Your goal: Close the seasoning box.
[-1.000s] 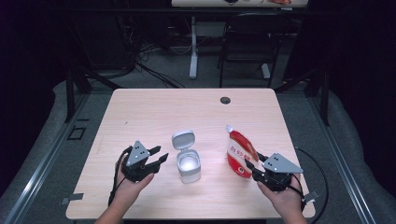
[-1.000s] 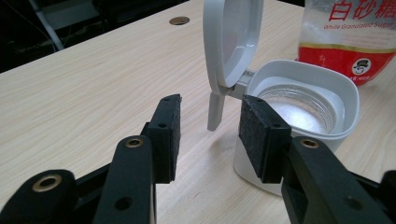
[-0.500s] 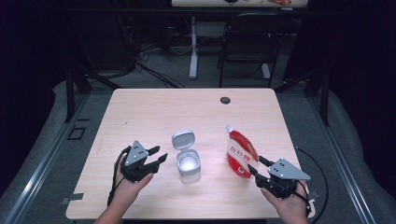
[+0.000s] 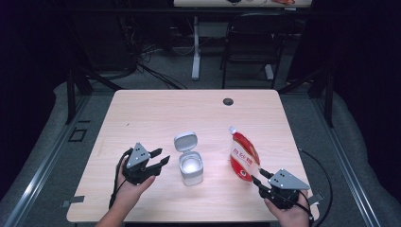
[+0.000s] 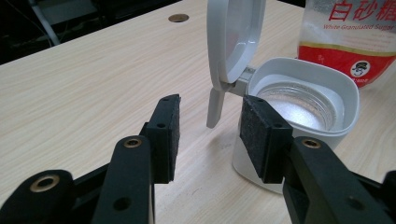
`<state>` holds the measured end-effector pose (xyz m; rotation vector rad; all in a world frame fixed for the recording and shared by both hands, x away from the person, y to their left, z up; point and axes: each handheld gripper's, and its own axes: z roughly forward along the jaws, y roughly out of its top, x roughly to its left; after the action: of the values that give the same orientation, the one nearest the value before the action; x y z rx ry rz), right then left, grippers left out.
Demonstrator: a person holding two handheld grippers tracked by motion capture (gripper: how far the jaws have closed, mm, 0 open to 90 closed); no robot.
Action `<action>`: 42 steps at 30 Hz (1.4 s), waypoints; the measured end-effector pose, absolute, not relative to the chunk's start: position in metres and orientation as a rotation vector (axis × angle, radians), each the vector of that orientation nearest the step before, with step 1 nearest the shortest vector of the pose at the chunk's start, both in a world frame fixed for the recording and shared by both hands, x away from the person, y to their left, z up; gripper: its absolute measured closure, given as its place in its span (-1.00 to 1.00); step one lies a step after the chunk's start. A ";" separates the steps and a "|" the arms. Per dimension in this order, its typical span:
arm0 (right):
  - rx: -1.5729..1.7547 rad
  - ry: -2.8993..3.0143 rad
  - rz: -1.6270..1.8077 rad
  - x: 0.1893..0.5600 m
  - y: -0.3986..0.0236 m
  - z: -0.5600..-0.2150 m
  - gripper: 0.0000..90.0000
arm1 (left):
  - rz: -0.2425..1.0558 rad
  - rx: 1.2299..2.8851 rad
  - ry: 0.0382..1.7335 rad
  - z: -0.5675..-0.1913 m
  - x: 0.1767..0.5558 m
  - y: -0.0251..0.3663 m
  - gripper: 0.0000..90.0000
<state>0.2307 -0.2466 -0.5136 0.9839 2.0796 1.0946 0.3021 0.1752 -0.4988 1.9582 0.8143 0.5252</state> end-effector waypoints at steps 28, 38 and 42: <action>0.894 2.197 1.103 0.221 -0.207 -0.526 1.00 | 0.516 1.957 0.832 -0.497 0.304 0.177 0.65; 0.883 2.207 1.111 0.222 -0.202 -0.528 0.99 | 0.495 1.965 0.824 -0.496 0.313 0.175 0.93; 0.883 2.213 1.104 0.223 -0.203 -0.529 0.97 | 0.482 1.962 0.813 -0.492 0.319 0.173 1.00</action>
<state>0.2227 -0.2025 -0.5289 0.8835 2.2133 1.1038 0.3186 0.1725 -0.4924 1.9619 0.8135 0.4819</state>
